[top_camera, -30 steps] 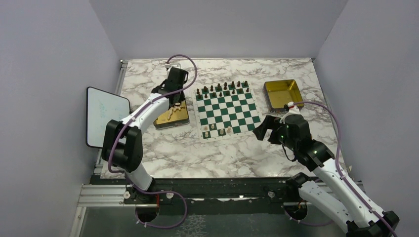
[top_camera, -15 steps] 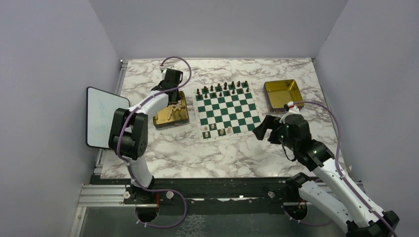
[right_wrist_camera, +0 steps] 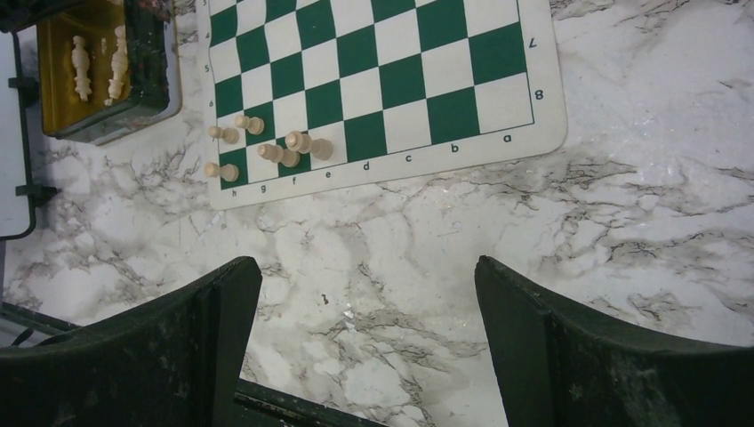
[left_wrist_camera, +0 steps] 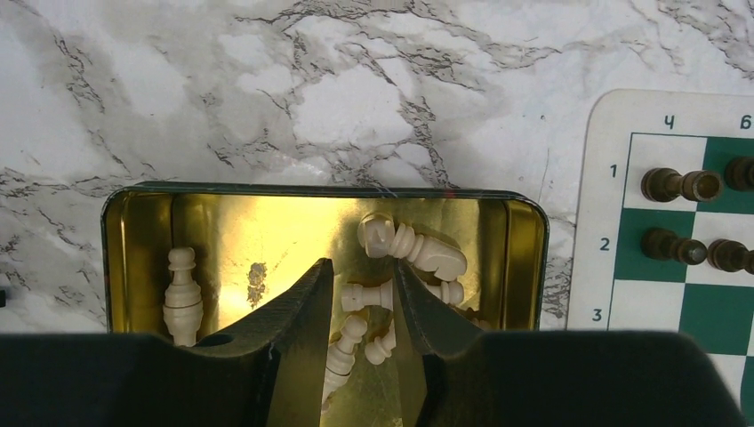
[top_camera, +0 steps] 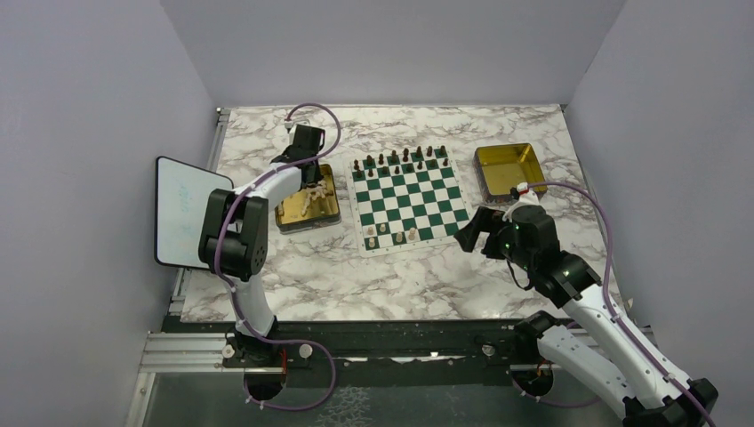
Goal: Set up the chess pieces on the board
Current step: Pick up the chess piece from the storage box.
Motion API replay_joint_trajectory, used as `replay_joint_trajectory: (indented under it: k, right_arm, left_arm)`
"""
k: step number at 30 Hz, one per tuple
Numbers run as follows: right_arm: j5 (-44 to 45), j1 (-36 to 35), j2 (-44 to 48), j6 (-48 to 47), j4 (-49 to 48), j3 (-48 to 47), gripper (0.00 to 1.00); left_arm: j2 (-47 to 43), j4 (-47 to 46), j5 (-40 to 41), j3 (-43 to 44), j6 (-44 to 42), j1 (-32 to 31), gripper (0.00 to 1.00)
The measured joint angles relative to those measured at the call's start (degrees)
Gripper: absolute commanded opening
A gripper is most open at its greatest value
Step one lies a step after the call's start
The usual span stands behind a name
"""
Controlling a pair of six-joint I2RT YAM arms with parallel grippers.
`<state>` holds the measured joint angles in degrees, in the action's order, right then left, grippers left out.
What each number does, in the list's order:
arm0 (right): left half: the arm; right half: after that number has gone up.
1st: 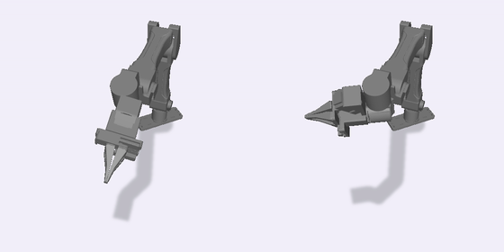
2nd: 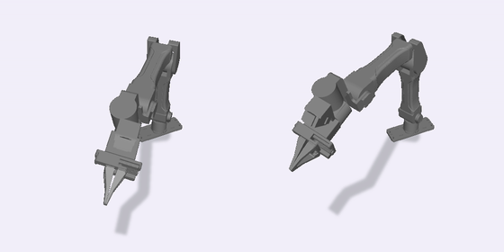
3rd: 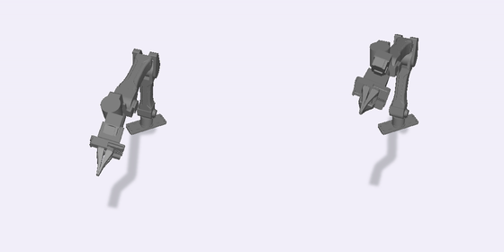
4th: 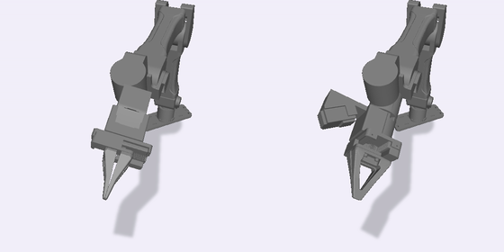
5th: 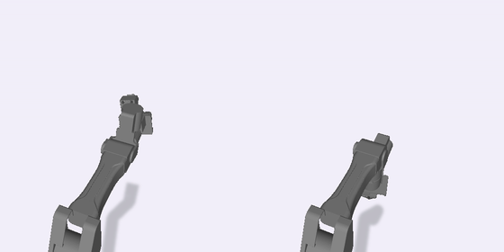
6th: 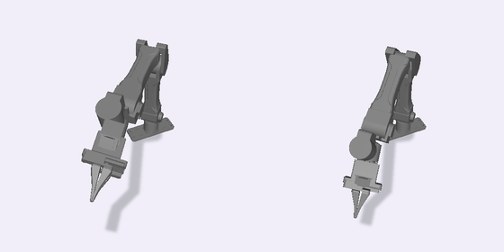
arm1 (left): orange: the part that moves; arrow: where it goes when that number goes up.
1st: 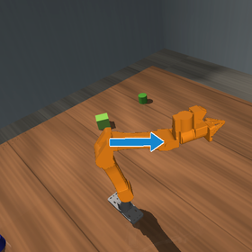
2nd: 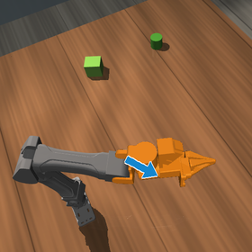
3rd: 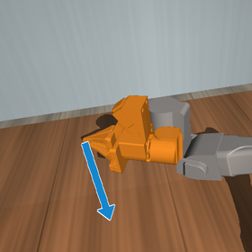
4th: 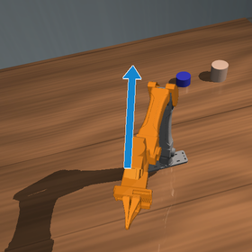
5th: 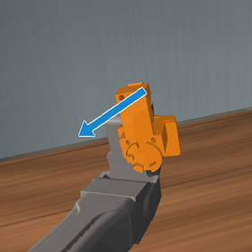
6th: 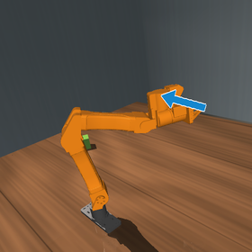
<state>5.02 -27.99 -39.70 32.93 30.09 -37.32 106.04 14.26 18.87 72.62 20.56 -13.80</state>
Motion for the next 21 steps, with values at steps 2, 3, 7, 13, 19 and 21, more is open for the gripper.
replay_joint_trajectory:
  k: [2,3,7,13,19,21]
  right_arm:
    - [0.00,0.00,0.00,-0.02,0.00,0.00,0.95]
    - [0.00,0.00,0.00,-0.02,0.00,0.00,0.95]
    - [0.00,0.00,0.00,-0.04,0.00,0.00,0.95]
    - [0.00,0.00,0.00,-0.04,0.00,0.00,0.96]
    - [0.02,0.00,0.00,-0.04,0.00,0.00,0.96]
    - [0.02,0.00,0.00,-0.04,0.00,0.00,0.96]
  left_arm:
    - [0.28,-0.55,-0.22,0.02,-0.09,0.11,0.32]
    - [0.52,-0.79,-0.26,0.13,-0.17,0.20,0.31]
    - [1.99,-1.38,-0.42,0.90,-0.24,0.22,0.31]
    - [3.39,-1.44,-0.44,1.16,-0.50,0.35,0.28]
    - [3.54,-1.68,-0.42,1.73,-1.09,0.35,0.27]
    - [3.69,-1.95,-0.42,1.95,-1.16,0.35,0.26]
